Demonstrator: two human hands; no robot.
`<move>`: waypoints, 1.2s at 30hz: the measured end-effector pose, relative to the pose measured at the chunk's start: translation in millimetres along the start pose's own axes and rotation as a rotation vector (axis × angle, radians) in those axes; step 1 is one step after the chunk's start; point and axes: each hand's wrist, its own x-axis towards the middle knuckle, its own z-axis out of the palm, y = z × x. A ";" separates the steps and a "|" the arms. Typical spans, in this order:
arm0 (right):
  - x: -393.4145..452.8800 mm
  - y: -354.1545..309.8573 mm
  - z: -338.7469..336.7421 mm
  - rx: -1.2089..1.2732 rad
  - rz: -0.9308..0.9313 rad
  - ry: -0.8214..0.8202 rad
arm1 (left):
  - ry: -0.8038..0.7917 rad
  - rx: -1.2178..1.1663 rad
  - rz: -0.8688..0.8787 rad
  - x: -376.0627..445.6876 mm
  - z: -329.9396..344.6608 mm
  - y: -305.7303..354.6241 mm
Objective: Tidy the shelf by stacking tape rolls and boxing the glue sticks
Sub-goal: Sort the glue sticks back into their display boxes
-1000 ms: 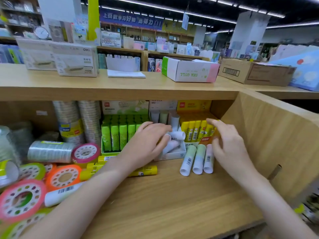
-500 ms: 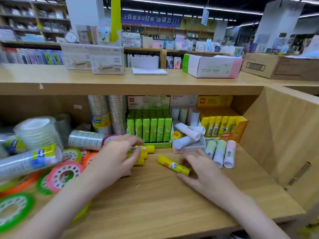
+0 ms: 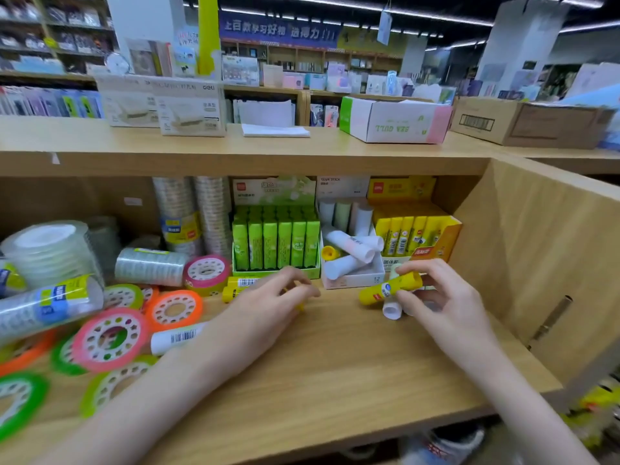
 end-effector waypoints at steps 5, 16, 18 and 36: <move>10.9 5.4 -32.2 0.194 0.157 0.169 | 0.054 0.016 0.111 39.9 31.8 17.3; 78.3 14.0 -18.8 -0.108 0.043 0.180 | 0.102 0.076 0.043 50.5 42.0 5.3; 76.8 19.0 -20.4 -0.042 0.059 0.182 | 0.092 0.045 0.036 51.9 41.6 5.0; 60.7 36.0 -38.8 0.259 0.182 0.250 | 0.058 -0.006 0.058 54.7 44.3 2.1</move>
